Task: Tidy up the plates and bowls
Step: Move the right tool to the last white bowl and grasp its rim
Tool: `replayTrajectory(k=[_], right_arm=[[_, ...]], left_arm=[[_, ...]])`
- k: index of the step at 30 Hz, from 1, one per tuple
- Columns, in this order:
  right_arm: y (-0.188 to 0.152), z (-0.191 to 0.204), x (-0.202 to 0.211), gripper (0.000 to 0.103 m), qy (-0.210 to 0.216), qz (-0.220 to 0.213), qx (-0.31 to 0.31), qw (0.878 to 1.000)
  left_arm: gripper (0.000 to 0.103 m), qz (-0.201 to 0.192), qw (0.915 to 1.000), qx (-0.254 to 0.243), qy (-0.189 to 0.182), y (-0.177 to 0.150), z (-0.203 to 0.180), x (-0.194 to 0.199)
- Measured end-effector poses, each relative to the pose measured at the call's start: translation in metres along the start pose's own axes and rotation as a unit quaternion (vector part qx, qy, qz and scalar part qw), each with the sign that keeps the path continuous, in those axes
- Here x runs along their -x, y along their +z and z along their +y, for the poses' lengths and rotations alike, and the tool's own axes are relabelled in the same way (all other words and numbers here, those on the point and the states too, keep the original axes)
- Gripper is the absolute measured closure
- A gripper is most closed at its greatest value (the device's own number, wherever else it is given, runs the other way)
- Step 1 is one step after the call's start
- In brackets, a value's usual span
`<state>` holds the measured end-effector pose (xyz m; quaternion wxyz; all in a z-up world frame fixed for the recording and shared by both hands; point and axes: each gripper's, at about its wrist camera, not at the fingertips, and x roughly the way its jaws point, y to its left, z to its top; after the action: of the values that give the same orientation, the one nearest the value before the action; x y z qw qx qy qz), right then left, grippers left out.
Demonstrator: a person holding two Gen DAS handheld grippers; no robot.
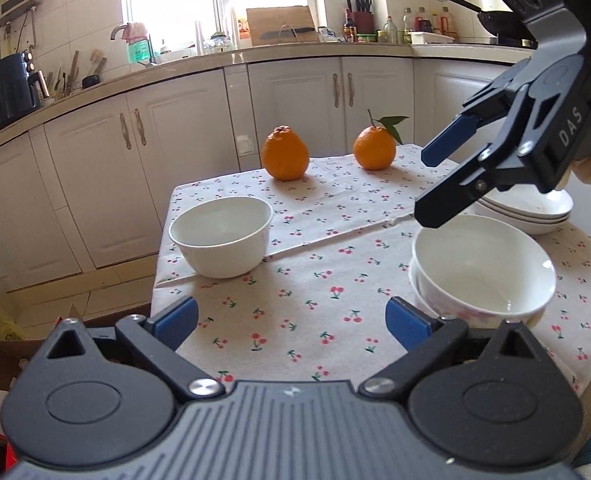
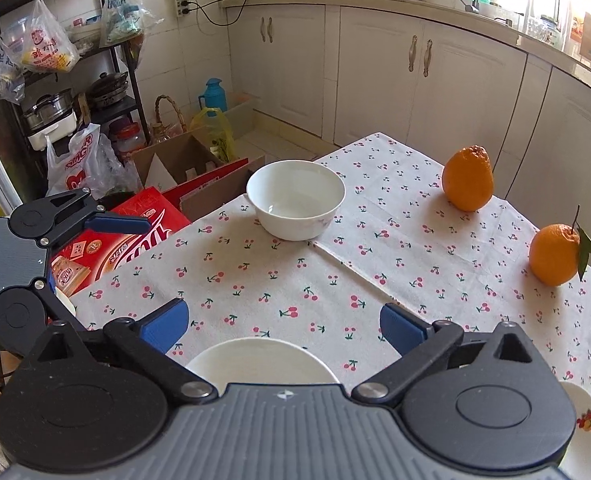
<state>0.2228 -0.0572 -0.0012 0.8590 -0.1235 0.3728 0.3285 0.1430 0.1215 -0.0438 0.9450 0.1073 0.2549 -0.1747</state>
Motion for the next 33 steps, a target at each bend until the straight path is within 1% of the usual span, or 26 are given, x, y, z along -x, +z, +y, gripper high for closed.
replayTrajectory(k=[4,8,13,18,24,27,29,33], right_arm=[[0.018,-0.005,-0.015,0.000,0.005,0.008,0.005,1.000],[0.037,-0.014,-0.031,0.000,0.013,0.015,0.006,1.000],[0.065,-0.029,-0.056,0.000,0.027,0.022,0.005,0.999],[0.091,-0.043,-0.093,0.000,0.037,0.041,0.006,0.998],[0.110,-0.056,-0.138,0.002,0.056,0.065,-0.003,0.996],[0.115,-0.061,-0.158,0.006,0.063,0.075,-0.012,0.995],[0.116,-0.065,-0.167,0.012,0.068,0.080,-0.016,0.994],[0.117,-0.068,-0.180,0.021,0.082,0.089,-0.027,0.992]], left_arm=[[0.003,-0.003,0.9997,0.006,0.022,0.006,0.016,-0.018],[0.003,-0.002,0.9994,0.006,0.034,0.012,0.030,-0.039],[0.003,0.001,0.9994,0.008,0.035,0.019,0.042,-0.065],[0.003,0.013,0.9993,0.015,0.030,0.022,0.052,-0.091],[0.003,0.023,0.9992,0.024,0.022,0.022,0.059,-0.111],[0.004,0.028,0.9990,0.029,0.018,0.022,0.061,-0.117],[0.005,0.026,0.9991,0.029,0.016,0.023,0.062,-0.119],[0.007,0.027,0.9992,0.028,0.011,0.025,0.063,-0.123]])
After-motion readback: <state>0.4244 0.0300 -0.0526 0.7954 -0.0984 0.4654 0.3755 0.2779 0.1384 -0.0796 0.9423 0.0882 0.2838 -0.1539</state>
